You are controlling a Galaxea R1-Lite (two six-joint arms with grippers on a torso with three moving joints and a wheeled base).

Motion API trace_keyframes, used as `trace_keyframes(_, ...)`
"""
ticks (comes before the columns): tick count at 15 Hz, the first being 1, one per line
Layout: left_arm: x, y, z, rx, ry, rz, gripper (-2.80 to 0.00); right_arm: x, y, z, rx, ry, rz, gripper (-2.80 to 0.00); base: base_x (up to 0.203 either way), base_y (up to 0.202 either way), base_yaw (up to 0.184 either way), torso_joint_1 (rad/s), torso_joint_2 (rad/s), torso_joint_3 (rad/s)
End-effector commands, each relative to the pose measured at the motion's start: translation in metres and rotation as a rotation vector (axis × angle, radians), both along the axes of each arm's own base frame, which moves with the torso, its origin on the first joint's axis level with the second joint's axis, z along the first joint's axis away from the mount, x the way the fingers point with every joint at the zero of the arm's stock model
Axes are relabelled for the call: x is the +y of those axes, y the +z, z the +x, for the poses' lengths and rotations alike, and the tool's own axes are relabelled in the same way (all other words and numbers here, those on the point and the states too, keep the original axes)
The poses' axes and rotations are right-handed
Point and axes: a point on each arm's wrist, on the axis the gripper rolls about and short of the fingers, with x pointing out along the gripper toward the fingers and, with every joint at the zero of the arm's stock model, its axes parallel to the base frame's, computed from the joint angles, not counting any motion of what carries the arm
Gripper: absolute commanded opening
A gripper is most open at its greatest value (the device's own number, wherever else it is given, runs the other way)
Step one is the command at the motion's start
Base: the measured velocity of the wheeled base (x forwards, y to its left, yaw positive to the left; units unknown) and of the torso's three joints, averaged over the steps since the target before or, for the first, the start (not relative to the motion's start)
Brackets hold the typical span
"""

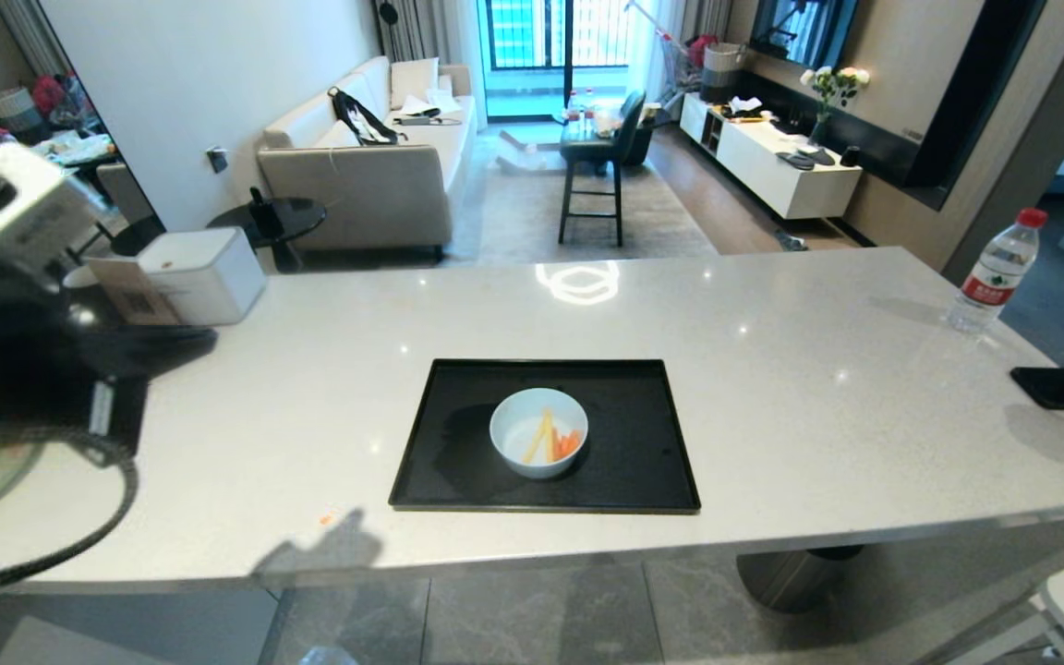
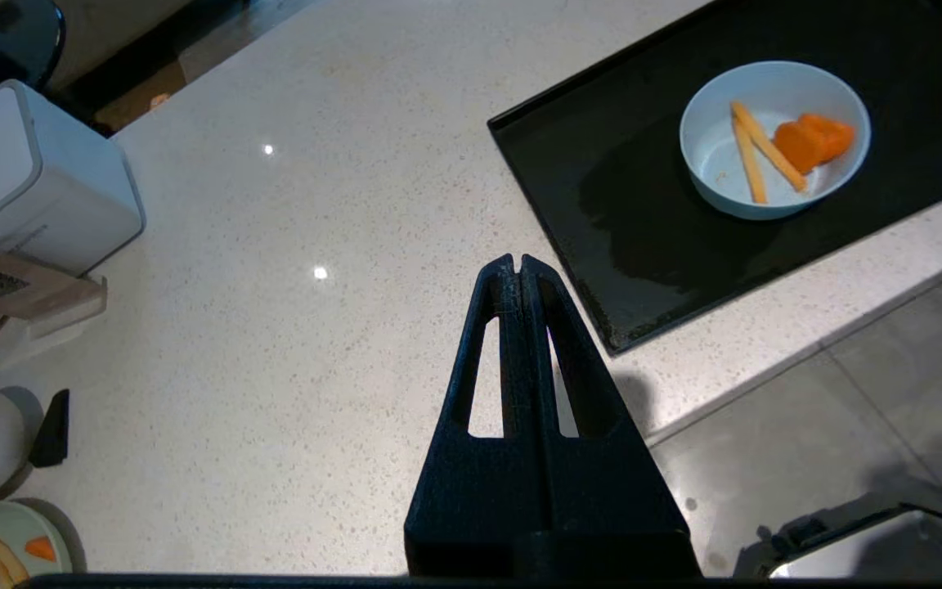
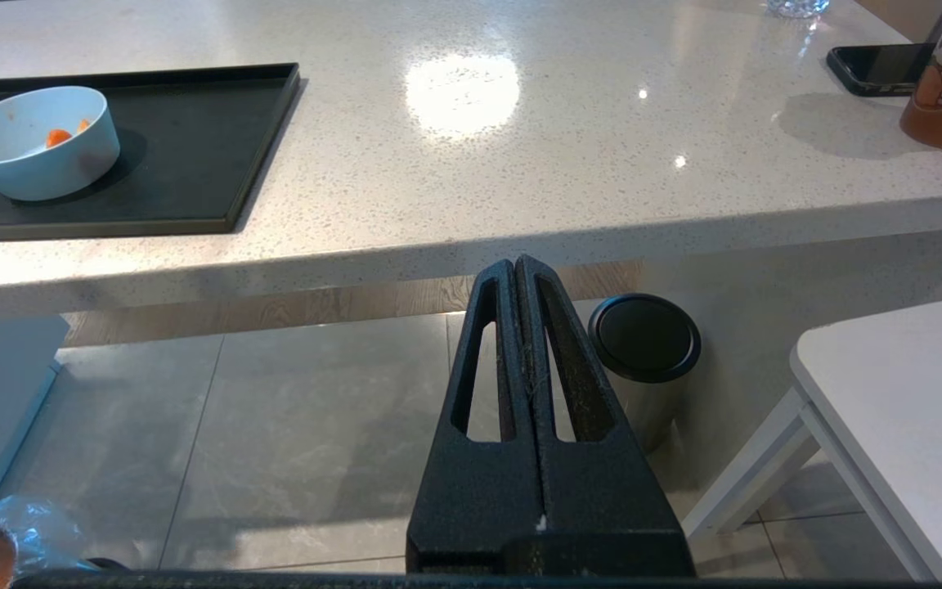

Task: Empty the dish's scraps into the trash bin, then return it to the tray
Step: Pick up the bowl with leftover food

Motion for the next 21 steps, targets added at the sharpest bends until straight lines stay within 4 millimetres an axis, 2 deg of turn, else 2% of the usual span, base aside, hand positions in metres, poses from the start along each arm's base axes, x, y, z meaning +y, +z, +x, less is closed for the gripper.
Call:
trace_keyframes(1,-0.031,-0.017,0.046,0.1,-0.01,0.071,-2.8,0.0,0.0,0.0,-0.001,0.0,0.0,-2.8,0.0,0.0,0.0,0.0,0.0,0.0)
trace_keyframes(8,-0.107,-0.038,0.115,0.153,-0.071,0.151,-2.8,0.0,0.0,0.0,-0.001,0.0,0.0,-2.8,0.0,0.0,0.0,0.0,0.0,0.0)
trace_keyframes(11,-0.141,-0.059,0.133,0.12,0.059,0.181,-2.8,0.0,0.0,0.0,-0.001,0.0,0.0,-2.8,0.0,0.0,0.0,0.0,0.0,0.0)
trace_keyframes(14,-0.163,-0.077,0.145,0.067,0.161,0.185,-2.8,0.0,0.0,0.0,-0.001,0.0,0.0,-2.8,0.0,0.0,0.0,0.0,0.0,0.0)
trace_keyframes(15,-0.164,-0.082,0.146,0.075,0.163,0.191,-0.99,0.0,0.0,0.0,-0.001,0.0,0.0,-2.8,0.0,0.0,0.0,0.0,0.0,0.0)
trace_keyframes(16,-0.165,-0.087,0.148,0.085,0.165,0.196,0.0,0.0,0.0,0.0,-0.001,0.0,0.0,-2.8,0.0,0.0,0.0,0.0,0.0,0.0)
trace_keyframes(21,-0.17,-0.109,0.157,0.135,0.185,0.195,0.0,0.0,0.0,0.0,-0.001,0.0,0.0,-2.8,0.0,0.0,0.0,0.0,0.0,0.0)
